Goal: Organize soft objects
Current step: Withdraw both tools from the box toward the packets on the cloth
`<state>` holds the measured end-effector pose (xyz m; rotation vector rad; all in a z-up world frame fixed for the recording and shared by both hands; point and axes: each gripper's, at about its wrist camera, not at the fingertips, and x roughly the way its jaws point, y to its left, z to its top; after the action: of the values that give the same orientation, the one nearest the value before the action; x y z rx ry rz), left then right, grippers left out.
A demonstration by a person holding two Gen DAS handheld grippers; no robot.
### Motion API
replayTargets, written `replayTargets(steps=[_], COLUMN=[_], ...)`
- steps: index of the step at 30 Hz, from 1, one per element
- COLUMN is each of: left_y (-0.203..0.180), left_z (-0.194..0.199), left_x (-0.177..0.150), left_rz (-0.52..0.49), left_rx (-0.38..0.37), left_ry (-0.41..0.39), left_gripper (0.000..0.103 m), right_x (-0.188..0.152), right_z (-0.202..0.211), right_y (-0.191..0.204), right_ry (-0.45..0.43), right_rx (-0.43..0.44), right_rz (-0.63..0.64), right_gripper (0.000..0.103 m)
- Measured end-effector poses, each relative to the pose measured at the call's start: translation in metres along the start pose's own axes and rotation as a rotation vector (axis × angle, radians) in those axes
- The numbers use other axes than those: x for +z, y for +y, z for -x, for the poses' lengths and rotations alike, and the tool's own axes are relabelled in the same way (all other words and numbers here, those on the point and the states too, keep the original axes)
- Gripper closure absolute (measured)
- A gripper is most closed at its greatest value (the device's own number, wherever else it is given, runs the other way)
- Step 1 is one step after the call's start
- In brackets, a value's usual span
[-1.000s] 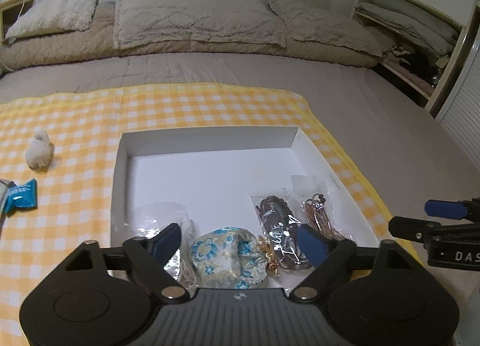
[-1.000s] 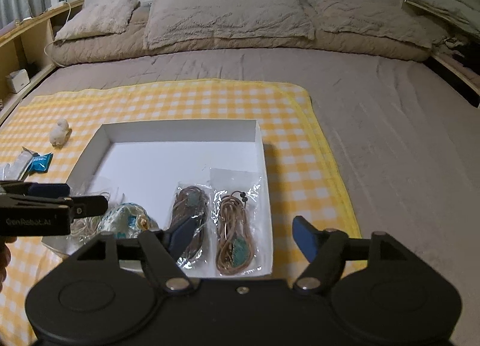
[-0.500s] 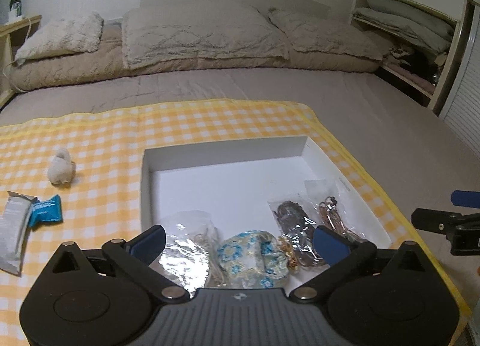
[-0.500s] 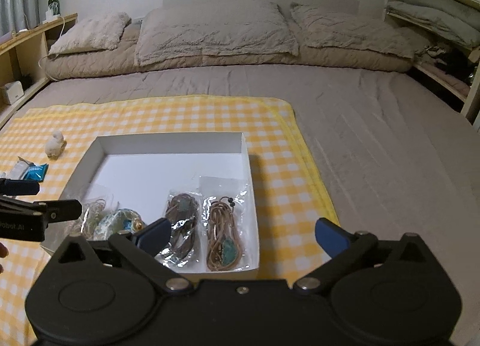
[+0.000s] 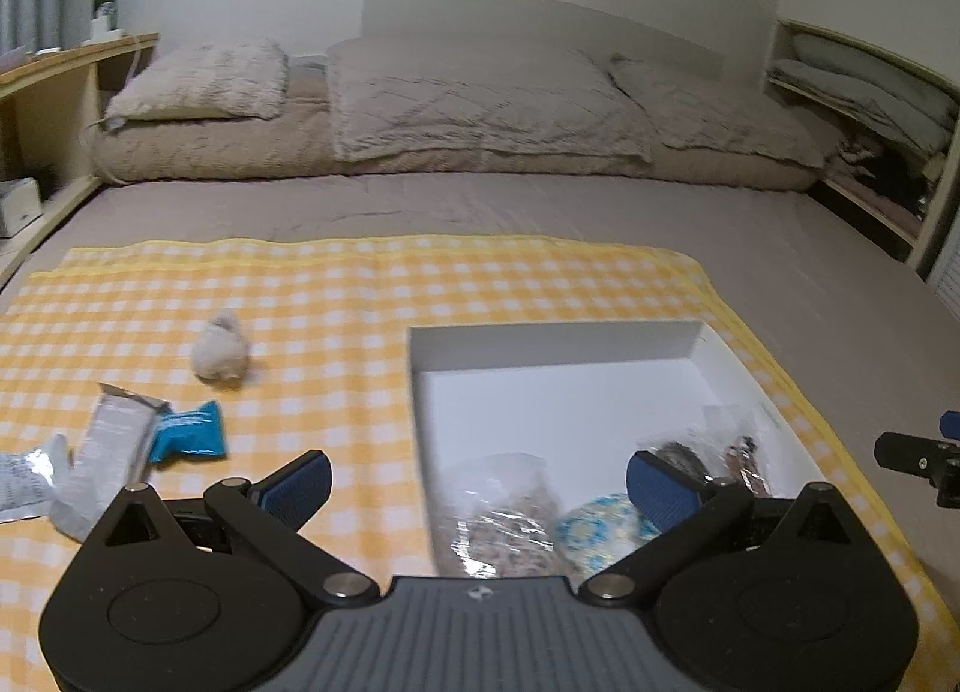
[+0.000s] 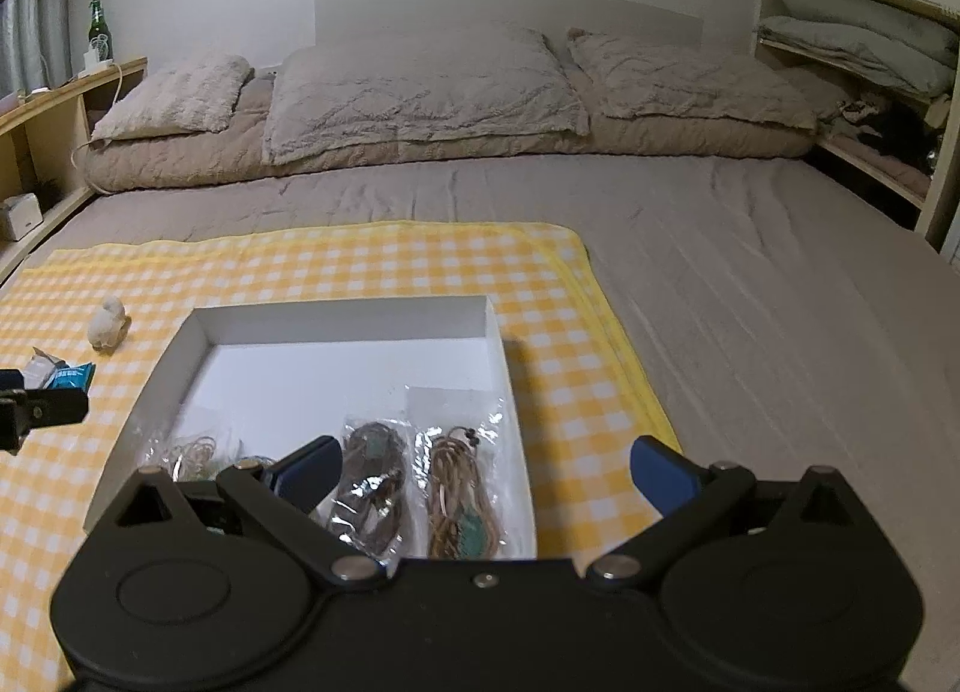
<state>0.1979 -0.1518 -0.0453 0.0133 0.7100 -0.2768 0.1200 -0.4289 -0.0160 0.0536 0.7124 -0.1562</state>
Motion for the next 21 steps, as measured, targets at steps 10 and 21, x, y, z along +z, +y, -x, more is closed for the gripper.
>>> replayTargets(steps=[10, 21], left_y=[0.054, 0.119], left_z=[0.016, 0.033], left_x=[0.007, 0.012], left_rz=[0.025, 0.069], left_rx=[0.084, 0.185], left_ry=[-0.047, -0.080], left_gripper=[0.000, 0.000], right_x=[0.022, 0.043], right_z=[-0.016, -0.031], right_y=[0.054, 0.131], right_ry=[-0.021, -0.039], right_rx=[0.056, 0.157], right_rz=[0.050, 0.112], right_gripper=[0.000, 0.000])
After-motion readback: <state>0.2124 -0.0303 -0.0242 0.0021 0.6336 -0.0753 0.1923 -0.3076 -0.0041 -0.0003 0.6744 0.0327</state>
